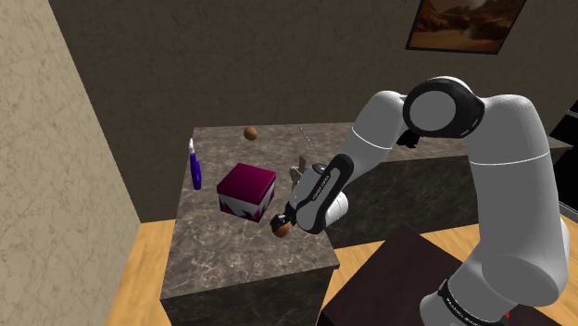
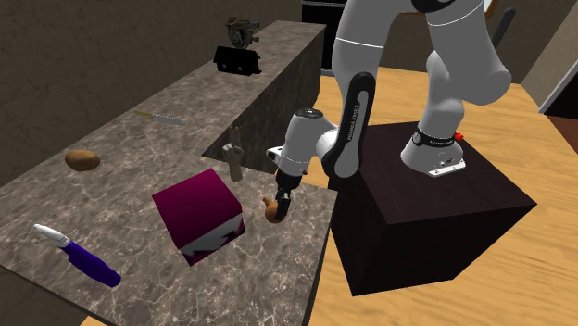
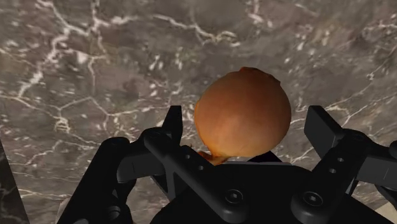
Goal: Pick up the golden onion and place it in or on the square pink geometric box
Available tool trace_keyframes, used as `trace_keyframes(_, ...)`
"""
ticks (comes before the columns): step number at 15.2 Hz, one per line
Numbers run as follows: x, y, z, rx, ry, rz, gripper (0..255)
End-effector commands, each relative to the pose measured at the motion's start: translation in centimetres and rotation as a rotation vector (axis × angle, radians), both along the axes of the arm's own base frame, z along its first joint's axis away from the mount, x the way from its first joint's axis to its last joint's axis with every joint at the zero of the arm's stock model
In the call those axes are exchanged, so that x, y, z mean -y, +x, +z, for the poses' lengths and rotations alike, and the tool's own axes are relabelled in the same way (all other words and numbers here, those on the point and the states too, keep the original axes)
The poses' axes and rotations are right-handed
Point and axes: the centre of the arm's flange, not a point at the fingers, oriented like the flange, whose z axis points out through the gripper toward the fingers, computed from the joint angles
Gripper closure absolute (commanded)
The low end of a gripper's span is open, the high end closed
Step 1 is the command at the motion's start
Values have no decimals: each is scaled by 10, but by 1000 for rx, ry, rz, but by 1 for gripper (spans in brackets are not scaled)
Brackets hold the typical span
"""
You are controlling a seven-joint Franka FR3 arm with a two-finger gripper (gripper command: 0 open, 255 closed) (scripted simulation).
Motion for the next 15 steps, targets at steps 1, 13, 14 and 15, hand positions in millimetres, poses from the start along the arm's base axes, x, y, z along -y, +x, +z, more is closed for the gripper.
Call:
trace_keyframes(1,0,0,0,0,0,0,0)
trace_keyframes(13,0,0,5,0,0,0,255)
trace_keyframes(14,0,0,10,0,0,0,255)
trace_keyframes(15,0,0,16,0,0,0,255)
